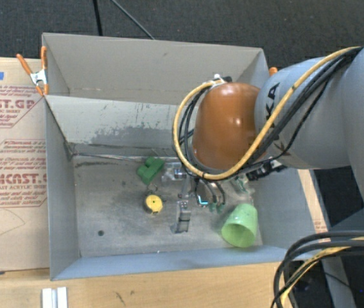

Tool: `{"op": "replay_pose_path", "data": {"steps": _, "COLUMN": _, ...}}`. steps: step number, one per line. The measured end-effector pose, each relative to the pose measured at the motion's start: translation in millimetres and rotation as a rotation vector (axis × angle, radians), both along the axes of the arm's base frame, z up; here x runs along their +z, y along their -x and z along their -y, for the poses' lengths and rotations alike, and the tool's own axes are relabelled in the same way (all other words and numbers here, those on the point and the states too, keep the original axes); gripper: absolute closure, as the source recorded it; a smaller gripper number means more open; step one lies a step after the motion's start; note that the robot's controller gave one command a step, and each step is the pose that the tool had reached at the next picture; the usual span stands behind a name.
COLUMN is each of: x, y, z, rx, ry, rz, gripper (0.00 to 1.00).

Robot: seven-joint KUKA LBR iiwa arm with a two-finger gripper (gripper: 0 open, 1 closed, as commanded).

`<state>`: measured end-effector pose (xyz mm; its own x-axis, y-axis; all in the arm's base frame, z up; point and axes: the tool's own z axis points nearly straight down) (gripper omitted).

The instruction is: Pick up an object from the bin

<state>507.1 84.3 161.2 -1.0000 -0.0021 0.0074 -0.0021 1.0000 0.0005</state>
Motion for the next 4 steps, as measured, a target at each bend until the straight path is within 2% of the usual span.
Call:
{"op": "replay_pose_path", "data": {"steps": 1, "x": -96, "y": -28.7, "z": -10, "rx": 0.013, "ry": -0.001, "rz": 0.005, "gripper": 0.00}}
{"op": "replay_pose_path", "data": {"steps": 2, "x": -61, "y": -22.7, "z": -3, "rx": 0.203, "ry": -0.001, "rz": 0.010, "gripper": 0.00}}
{"op": "replay_pose_path", "data": {"steps": 3, "x": -62, "y": -27.5, "z": -17, "rx": 0.202, "ry": -0.002, "rz": 0.009, "gripper": 0.00}}
{"op": "replay_pose_path", "data": {"steps": 4, "x": -93, "y": -32.6, "z": 3, "rx": 0.217, "ry": -0.001, "rz": 0.008, "gripper": 0.00}}
